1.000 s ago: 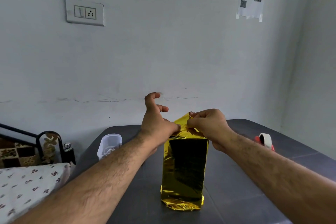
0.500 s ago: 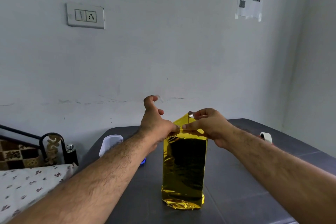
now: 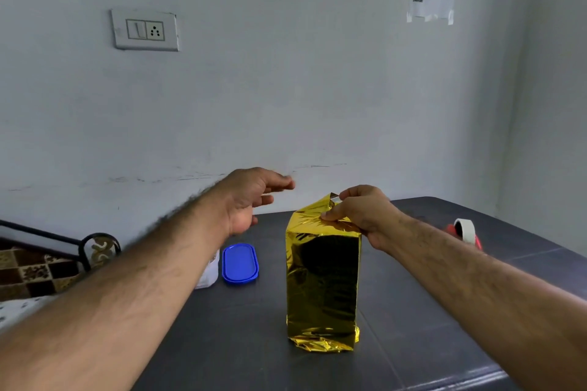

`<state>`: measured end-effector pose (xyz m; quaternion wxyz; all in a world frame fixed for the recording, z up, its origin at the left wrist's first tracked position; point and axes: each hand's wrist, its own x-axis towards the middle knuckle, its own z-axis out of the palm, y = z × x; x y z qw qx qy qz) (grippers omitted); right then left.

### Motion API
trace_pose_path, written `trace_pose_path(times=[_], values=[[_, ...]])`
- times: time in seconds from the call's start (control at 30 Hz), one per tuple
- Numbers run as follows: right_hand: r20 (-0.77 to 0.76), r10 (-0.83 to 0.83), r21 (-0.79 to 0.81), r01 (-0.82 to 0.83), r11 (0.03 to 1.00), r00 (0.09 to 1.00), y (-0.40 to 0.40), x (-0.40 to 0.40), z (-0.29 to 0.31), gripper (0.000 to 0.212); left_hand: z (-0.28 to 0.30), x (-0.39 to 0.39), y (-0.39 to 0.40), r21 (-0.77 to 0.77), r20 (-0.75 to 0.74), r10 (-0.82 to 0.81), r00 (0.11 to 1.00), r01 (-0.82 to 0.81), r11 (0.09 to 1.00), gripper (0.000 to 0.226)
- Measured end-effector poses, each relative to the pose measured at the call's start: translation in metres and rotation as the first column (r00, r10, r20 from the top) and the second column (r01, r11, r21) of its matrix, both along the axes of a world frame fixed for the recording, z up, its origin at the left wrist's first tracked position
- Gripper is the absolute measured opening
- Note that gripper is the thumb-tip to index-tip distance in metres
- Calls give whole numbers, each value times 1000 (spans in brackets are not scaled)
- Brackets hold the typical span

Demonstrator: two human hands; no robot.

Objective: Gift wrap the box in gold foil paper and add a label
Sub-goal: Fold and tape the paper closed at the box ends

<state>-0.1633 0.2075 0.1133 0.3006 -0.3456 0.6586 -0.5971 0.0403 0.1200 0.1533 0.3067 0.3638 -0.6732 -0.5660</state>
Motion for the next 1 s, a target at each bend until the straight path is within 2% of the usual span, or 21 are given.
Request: trace_pose_path(times=[0.13, 0.23, 0.47, 0.63, 0.8, 0.9, 1.0], values=[[16, 2, 0, -2, 1000, 1000, -2, 1, -2, 56, 12, 8, 5, -98, 240, -151, 959, 179, 979, 31], [5, 9, 21, -9, 1000, 1000, -1, 1, -1, 58, 19, 9, 7, -214, 306, -110, 946, 181, 960, 22], [-2, -3, -1, 3, 1000, 1000, 0, -3, -2, 58, 27, 5, 10, -356, 376, 25, 926, 119, 927, 9], [-4, -6, 0, 6, 1000, 1000, 0, 0, -2, 60, 35, 2, 19, -343, 399, 119, 909, 28, 939, 19], [-31, -35, 3, 36, 999, 999, 5, 3, 0, 58, 32, -11, 35, -167, 253, 109, 961, -68, 984, 2], [-46, -47, -3, 47, 999, 998, 12, 11, 6, 55, 16, -21, 37, -113, 205, 120, 971, -98, 989, 14], [-54, -31, 0, 31, 1000, 998, 21, 18, 11, 47, 3, -27, 42, -97, 183, 143, 973, -127, 987, 14]])
